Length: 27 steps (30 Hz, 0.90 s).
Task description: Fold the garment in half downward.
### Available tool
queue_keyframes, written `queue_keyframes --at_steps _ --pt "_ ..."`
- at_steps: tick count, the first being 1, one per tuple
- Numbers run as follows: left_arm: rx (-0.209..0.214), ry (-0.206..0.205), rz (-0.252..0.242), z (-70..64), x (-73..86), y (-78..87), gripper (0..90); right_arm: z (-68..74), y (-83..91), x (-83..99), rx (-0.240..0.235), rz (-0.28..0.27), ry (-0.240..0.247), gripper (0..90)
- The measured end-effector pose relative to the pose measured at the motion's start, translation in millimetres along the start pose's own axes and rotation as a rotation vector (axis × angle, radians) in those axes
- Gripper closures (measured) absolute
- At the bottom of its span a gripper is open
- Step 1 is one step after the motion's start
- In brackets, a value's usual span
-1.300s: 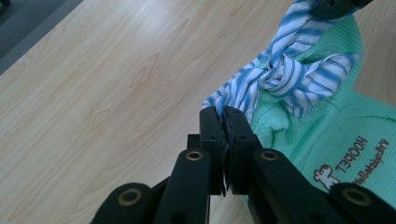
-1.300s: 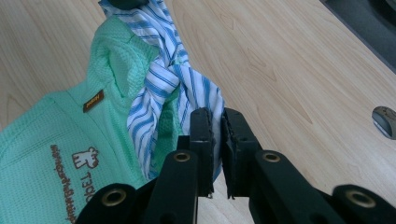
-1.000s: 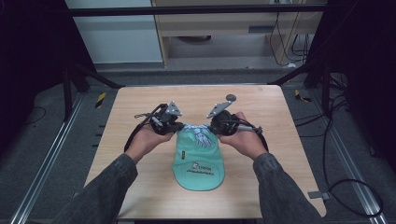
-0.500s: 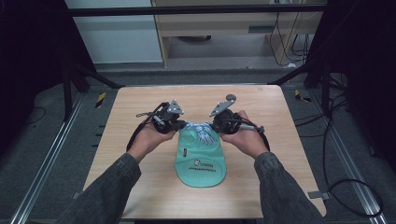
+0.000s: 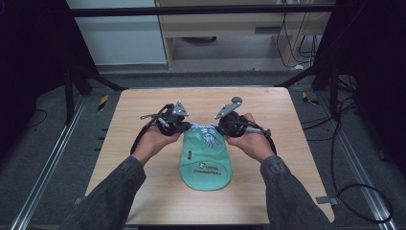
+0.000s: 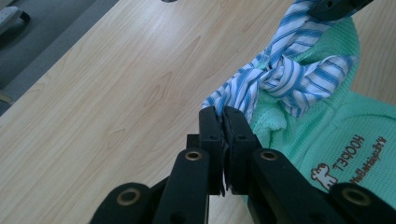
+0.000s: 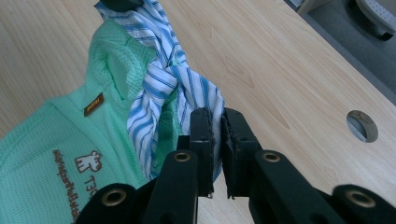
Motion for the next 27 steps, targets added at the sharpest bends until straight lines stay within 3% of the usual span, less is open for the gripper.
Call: queue_keyframes --at_steps 13,19,27 --pt "-0.01 0.017 -0.027 8.8 -0.7 6.7 87.5 -2.4 -3.2 -9.6 0.006 0.0 -0.004 83.5" --pt "-0.009 0.013 -0.02 6.7 -1.6 15.6 87.6 2.1 1.5 -13.7 0.0 -0.012 0.0 83.6" --pt "-0.008 0.006 -0.01 10.4 -8.0 12.6 87.7 -1.7 1.2 -14.1 0.008 -0.003 -0.005 83.6"
Point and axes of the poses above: each handheld gripper's, and its own axes: y roughly backward along the jaws, x roughly out of its underside, z roughly to its left, the point moved 3 cm from there along -y, roughly forward along the jaws, and after that the axes turned 12 degrees about x, right-handed, at the moved point
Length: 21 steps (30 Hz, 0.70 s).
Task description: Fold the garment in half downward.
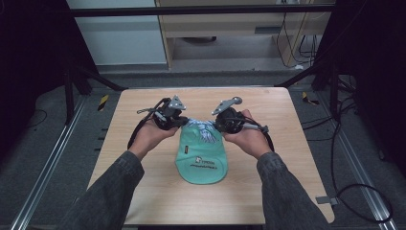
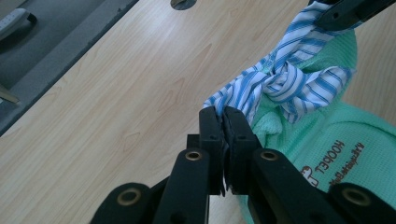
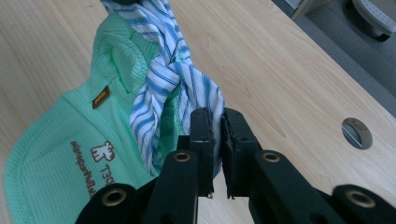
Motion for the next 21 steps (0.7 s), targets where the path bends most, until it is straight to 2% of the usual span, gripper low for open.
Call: queue_keyframes --at_steps 5,10,11,16,21 --pt "0.005 0.007 0.005 6.2 -5.3 -4.9 87.6 -6.6 -6.4 -1.2 0.019 0.014 -0.013 83.7" --pt "-0.014 -0.003 0.004 8.0 -12.0 -4.5 87.6 -12.1 -7.9 -4.8 0.047 0.019 -0.023 83.6" --pt "-0.028 -0.015 0.003 6.1 -13.6 -4.2 87.6 -12.6 -7.8 -5.4 0.048 0.018 -0.024 83.6" --pt "-0.029 -0.022 0.005 3.7 -13.5 -3.6 87.7 -10.2 -8.2 -3.5 0.042 0.02 -0.016 83.7" --pt "-0.055 -0.01 -0.003 8.6 -16.0 -4.7 87.6 -13.3 -11.8 -5.0 0.056 0.017 -0.022 83.6"
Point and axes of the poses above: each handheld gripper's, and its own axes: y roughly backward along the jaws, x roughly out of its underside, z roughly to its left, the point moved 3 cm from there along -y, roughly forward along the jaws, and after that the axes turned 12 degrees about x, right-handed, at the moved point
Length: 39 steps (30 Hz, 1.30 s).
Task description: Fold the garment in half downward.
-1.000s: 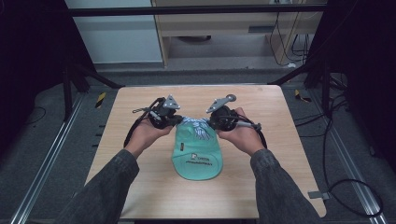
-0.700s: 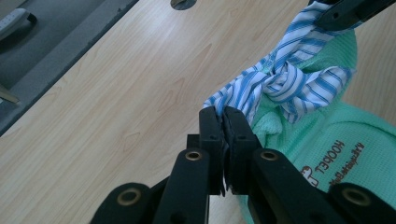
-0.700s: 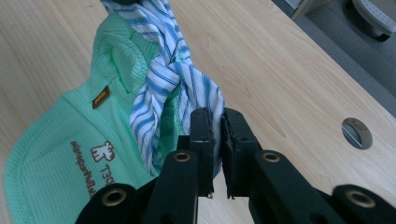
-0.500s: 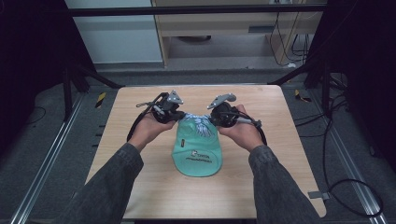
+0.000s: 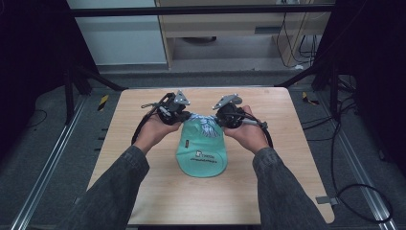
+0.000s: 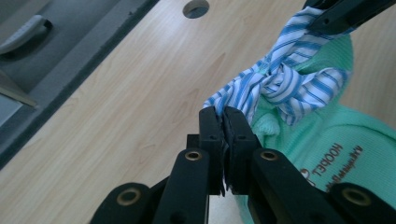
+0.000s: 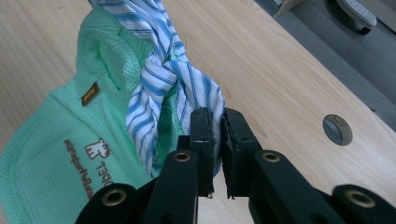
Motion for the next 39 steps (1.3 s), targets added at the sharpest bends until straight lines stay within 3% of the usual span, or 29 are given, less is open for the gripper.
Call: queue_keyframes --at_steps 7,12,15,22,25,29,39 --pt "-0.012 -0.045 0.006 -12.5 5.4 -3.0 87.6 4.6 -1.0 7.1 -0.005 0.002 0.018 83.6" --pt "-0.011 -0.043 0.01 -17.3 10.0 -5.5 87.6 10.5 1.4 14.9 -0.016 -0.005 0.012 83.6" --pt "-0.018 -0.036 0.007 -13.8 9.7 -7.4 87.7 12.5 2.0 15.8 -0.018 -0.01 0.016 83.7" --pt "-0.019 -0.031 -0.001 -3.7 1.0 -6.1 87.7 2.0 0.7 3.6 0.009 -0.01 0.012 83.7" --pt "-0.022 -0.057 0.01 -9.2 6.7 -6.0 87.6 4.3 1.0 4.5 0.006 -0.011 0.023 83.7" --pt "-0.016 -0.061 0.013 -16.1 18.1 -6.8 87.6 12.6 2.0 9.9 -0.001 -0.014 0.045 83.7" --pt "-0.002 -0.04 0.001 -25.0 32.7 -6.7 87.5 28.9 5.6 15.4 -0.02 -0.028 0.068 83.7"
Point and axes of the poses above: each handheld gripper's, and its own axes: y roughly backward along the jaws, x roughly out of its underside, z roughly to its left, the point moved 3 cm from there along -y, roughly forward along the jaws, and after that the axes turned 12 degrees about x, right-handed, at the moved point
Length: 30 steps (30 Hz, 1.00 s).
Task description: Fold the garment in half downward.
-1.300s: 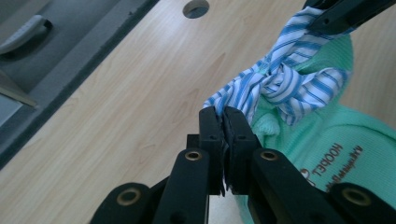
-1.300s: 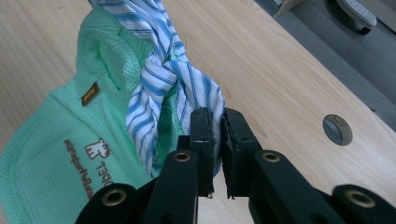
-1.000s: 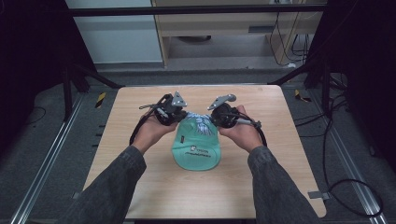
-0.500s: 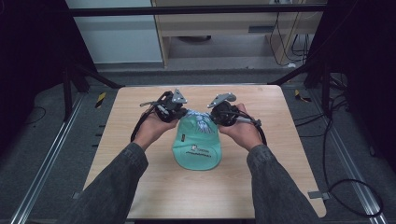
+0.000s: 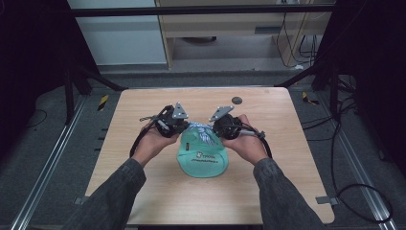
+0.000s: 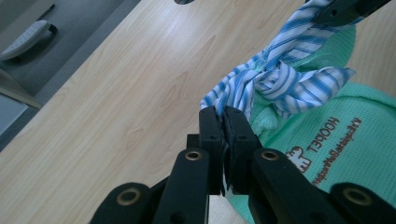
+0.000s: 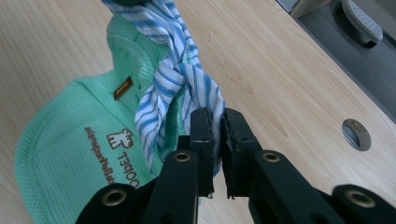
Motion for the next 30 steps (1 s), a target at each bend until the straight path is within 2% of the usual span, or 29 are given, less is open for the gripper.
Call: queue_keyframes --at_steps 14,27,30 --pt "0.037 -0.002 0.002 -22.5 17.2 -4.3 87.4 20.0 7.0 18.5 -0.035 -0.004 0.013 83.6" --pt "0.074 0.008 -0.019 -35.1 33.4 0.1 87.4 35.2 15.3 29.7 -0.062 -0.016 0.021 83.5" --pt "0.091 0.009 -0.039 -38.2 37.1 1.4 87.4 38.4 17.3 33.1 -0.061 -0.026 0.016 83.5"
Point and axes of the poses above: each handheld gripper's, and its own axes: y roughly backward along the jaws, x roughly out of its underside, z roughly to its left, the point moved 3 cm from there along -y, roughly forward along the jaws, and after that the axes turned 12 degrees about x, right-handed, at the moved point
